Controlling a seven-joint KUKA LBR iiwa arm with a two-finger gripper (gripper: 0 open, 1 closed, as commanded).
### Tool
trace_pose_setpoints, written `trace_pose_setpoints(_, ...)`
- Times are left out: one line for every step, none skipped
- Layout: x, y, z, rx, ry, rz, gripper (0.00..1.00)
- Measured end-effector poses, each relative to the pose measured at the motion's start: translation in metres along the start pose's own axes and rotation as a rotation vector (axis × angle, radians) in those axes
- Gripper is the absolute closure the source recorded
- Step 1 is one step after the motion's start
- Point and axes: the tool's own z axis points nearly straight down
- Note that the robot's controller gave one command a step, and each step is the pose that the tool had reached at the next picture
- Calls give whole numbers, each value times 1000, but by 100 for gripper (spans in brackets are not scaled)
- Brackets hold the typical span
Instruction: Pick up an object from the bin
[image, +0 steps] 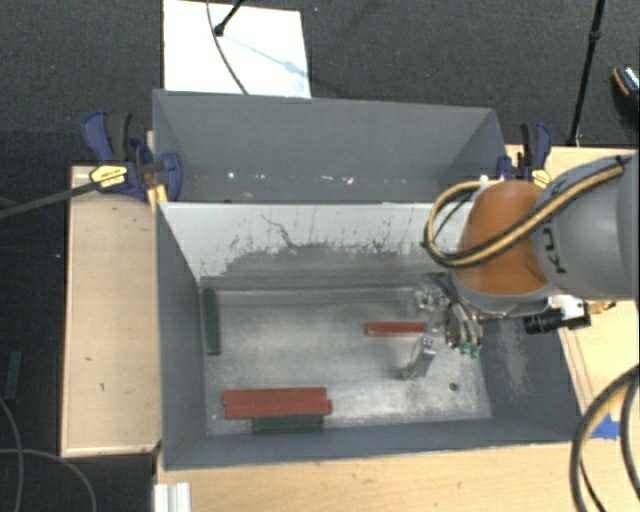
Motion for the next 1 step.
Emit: trace_pose_setpoints(0,0,0,0,0,-2,100)
